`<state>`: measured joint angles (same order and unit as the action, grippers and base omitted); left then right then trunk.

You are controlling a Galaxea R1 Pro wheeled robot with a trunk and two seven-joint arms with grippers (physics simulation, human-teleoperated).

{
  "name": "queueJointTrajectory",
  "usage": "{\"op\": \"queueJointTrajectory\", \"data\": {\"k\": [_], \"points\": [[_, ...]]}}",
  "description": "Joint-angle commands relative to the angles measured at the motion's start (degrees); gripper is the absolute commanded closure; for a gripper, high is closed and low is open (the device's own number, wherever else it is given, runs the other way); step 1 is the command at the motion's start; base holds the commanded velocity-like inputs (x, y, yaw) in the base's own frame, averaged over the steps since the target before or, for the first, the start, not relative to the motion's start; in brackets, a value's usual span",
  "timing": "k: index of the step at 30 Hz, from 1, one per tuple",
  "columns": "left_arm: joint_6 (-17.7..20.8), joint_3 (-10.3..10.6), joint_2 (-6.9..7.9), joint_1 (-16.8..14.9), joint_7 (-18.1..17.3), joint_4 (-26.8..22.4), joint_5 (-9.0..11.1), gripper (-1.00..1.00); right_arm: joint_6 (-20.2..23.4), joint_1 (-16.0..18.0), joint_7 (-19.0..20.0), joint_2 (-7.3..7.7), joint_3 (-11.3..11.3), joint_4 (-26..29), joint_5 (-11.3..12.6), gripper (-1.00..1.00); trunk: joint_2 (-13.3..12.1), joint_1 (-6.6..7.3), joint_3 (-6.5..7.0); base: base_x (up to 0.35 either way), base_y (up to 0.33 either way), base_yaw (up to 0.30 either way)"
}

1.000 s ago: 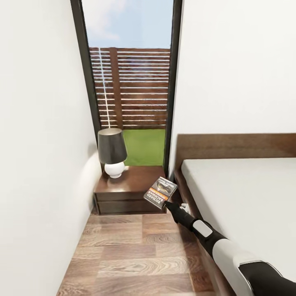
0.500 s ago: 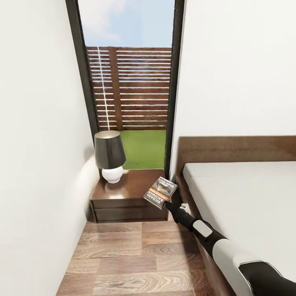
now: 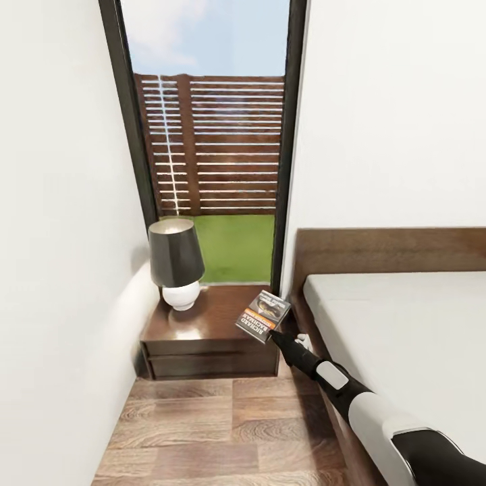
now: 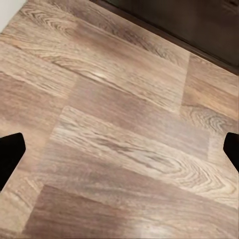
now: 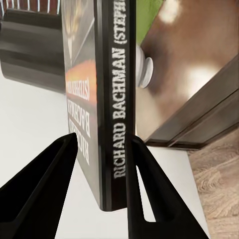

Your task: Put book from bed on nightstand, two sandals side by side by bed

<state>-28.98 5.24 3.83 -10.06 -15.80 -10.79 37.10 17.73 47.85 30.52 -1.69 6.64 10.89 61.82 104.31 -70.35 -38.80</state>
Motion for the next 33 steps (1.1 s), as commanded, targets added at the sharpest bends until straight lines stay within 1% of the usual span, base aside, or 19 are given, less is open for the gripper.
{"op": "queueJointTrajectory", "data": {"k": [1,33], "points": [[-0.2,0.47,0.03,-0.04,-0.2,0.07,0.61,-1.0,0.2,0.05,0.05,0.03,0.3,0.0,0.77,1.0,0.02,-0.02,-0.05,0.247,0.0,0.0],[-0.2,0.47,0.03,-0.04,-0.2,0.07,0.61,-1.0,0.2,0.05,-0.02,-0.03,0.3,0.0,0.67,1.0,0.02,-0.02,-0.05,0.245,0.0,0.0]]}}
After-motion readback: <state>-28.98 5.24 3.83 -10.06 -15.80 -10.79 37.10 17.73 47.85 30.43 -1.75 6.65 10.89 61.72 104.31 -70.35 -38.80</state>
